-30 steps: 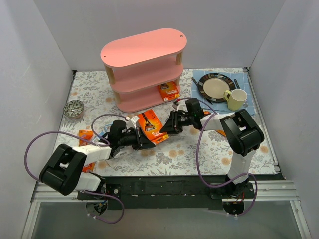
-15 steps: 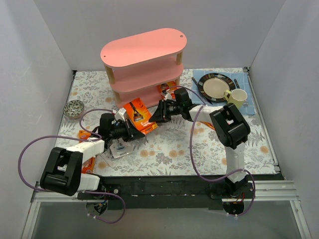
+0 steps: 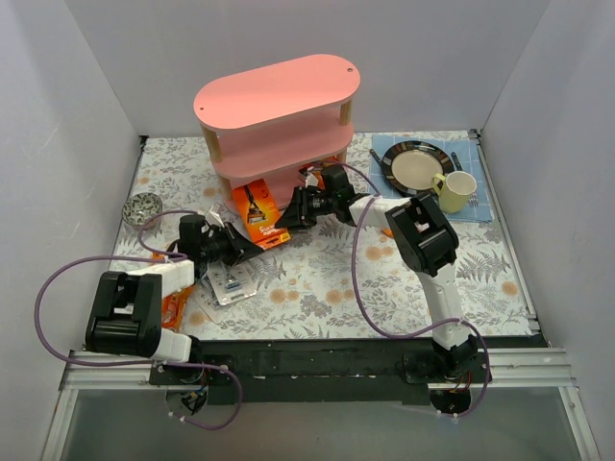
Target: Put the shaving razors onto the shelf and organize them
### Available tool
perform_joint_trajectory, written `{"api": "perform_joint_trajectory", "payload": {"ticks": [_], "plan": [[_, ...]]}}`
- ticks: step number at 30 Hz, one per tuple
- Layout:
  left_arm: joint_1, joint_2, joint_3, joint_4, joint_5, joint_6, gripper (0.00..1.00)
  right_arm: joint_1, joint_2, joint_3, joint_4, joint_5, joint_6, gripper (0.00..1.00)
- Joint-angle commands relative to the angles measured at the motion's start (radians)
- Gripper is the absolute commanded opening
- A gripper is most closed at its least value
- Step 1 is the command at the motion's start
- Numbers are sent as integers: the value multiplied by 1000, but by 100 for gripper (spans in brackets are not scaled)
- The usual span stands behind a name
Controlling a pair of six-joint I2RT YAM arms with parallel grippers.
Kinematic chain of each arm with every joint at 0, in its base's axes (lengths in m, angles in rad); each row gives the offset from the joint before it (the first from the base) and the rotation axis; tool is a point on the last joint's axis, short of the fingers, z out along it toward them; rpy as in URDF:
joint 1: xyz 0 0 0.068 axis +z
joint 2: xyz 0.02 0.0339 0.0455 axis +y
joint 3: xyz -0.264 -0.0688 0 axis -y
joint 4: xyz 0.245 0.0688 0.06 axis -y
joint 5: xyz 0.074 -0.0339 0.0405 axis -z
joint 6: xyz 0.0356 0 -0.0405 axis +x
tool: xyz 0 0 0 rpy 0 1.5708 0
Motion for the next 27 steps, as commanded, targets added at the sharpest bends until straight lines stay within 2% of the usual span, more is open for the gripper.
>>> {"api": "perform_joint_trajectory", "payload": {"ticks": [1, 5, 10, 13, 18, 22, 27], "plan": [[48, -7, 33, 77, -34, -1, 5, -18, 40, 64, -30, 74, -76, 33], [58, 18, 28, 107, -45, -11, 5, -21, 51, 94, -48, 96, -84, 53], [88, 59, 46, 130, -46, -31, 6, -48, 1, 34, -50, 96, -97, 67], [120, 89, 66, 139, -39, -38, 6, -71, -48, -27, -43, 85, -99, 69], [124, 112, 48, 172, 61, -38, 4, -93, -125, -118, -17, 76, -97, 68], [122, 86, 14, 165, 98, -36, 0, -96, -154, -155, -7, 73, -94, 68], [122, 59, -3, 136, 149, -28, 0, -98, -162, -161, 0, 73, -91, 68]]}}
